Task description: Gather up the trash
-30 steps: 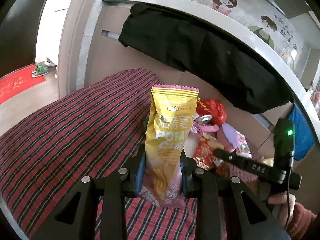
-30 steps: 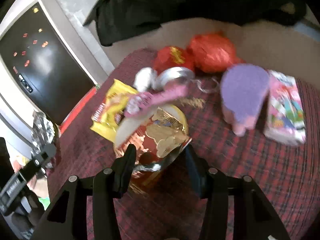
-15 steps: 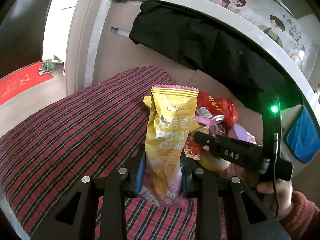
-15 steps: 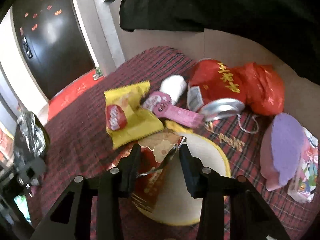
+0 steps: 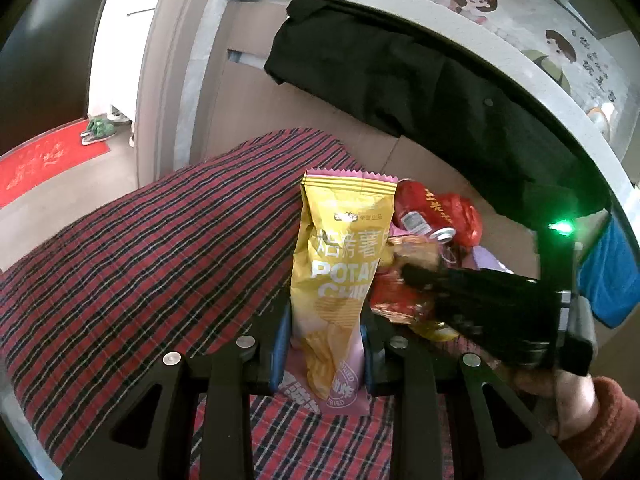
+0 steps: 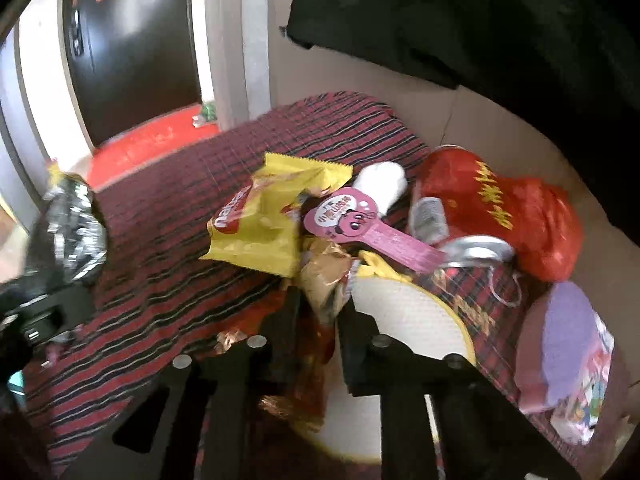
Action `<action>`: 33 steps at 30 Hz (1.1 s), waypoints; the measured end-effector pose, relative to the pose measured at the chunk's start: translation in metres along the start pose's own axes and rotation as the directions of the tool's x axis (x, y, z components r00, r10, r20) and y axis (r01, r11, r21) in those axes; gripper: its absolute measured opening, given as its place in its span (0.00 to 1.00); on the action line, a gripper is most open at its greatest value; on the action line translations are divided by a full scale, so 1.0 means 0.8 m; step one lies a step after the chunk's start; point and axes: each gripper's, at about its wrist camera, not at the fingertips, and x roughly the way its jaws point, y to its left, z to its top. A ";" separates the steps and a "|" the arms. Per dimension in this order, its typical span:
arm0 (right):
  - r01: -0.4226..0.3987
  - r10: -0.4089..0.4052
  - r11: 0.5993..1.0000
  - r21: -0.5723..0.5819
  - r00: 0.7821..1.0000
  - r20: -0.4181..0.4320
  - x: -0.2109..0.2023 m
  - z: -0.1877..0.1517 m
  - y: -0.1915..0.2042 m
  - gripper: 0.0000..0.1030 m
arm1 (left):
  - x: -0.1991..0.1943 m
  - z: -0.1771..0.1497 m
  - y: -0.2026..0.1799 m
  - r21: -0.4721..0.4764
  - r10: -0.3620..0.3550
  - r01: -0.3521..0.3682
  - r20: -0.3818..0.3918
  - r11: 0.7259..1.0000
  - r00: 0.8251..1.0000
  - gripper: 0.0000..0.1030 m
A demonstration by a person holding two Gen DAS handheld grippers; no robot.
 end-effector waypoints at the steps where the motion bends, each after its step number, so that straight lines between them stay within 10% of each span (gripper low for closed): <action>1: 0.004 -0.004 1.000 0.005 1.000 0.017 -0.010 -0.001 -0.004 0.11 | -0.004 0.001 -0.004 0.005 -0.004 0.004 0.005 1.000 1.000 0.29; 17: 0.108 -0.134 0.989 0.101 0.943 0.304 -0.252 -0.056 -0.104 0.10 | -0.057 0.018 -0.197 0.223 -0.164 0.137 0.111 0.965 0.980 0.28; 33: 0.342 -0.469 0.864 0.370 0.815 0.341 -0.426 -0.198 -0.265 0.10 | -0.058 -0.060 -0.481 0.482 -0.377 0.301 0.067 0.823 0.924 0.28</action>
